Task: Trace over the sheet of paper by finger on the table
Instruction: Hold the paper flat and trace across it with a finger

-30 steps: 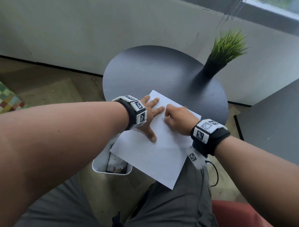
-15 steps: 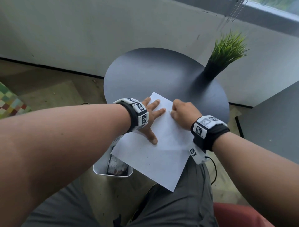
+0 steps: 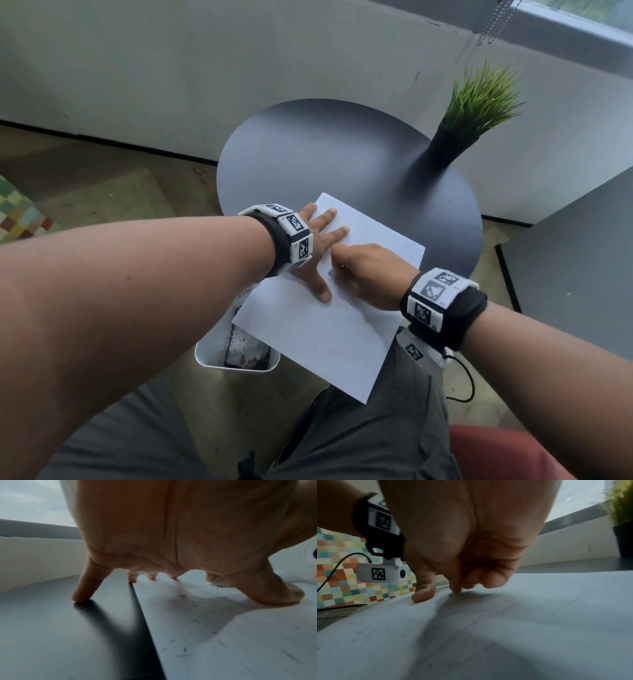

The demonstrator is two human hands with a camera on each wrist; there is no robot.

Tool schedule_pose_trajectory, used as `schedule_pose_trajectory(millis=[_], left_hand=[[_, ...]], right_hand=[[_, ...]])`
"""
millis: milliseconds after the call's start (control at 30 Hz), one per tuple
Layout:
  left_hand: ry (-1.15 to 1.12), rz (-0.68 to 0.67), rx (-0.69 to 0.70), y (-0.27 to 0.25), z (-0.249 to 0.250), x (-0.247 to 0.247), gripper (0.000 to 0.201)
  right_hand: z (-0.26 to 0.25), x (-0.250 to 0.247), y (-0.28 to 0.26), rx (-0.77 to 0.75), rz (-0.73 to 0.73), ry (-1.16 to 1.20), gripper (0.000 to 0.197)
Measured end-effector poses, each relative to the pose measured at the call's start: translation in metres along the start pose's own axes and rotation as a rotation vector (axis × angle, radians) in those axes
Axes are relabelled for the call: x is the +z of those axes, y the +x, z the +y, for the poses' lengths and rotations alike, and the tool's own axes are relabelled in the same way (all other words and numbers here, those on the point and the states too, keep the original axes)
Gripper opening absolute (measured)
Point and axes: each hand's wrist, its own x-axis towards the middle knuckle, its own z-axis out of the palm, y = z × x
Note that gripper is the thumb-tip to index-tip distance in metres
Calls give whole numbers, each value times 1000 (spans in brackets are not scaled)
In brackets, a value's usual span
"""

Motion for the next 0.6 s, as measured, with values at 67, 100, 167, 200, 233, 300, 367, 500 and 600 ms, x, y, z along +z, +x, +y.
schedule_pose_trajectory(millis=[67,100,167,200,233,300,367,500,600], left_hand=[[9,-4,-1,-1,1,-1,140],[17,-3,-4,-1,2,-1,140],[29,-3,-13,-1,4,-2,140],[34,-3,-14,-2,4,-3,139],[35,-1,-13,-1,4,-2,139],[20,4,-8,2,1,0,140],[23,5,0,3,0,0,142],[24,14,-7,3,2,1,141],[31,18,-10,3,2,1,141]], right_hand=[[14,-6,5,82,6,30,10],[26,-11,10,197,31,58,10],[43,-19,15,377,90,75,12],[42,-18,15,383,104,47,13],[34,-16,15,339,112,21,14],[8,-5,9,134,81,32,16],[-6,3,2,-16,9,24,6],[28,-10,15,314,106,52,11],[28,-9,23,422,160,54,20]])
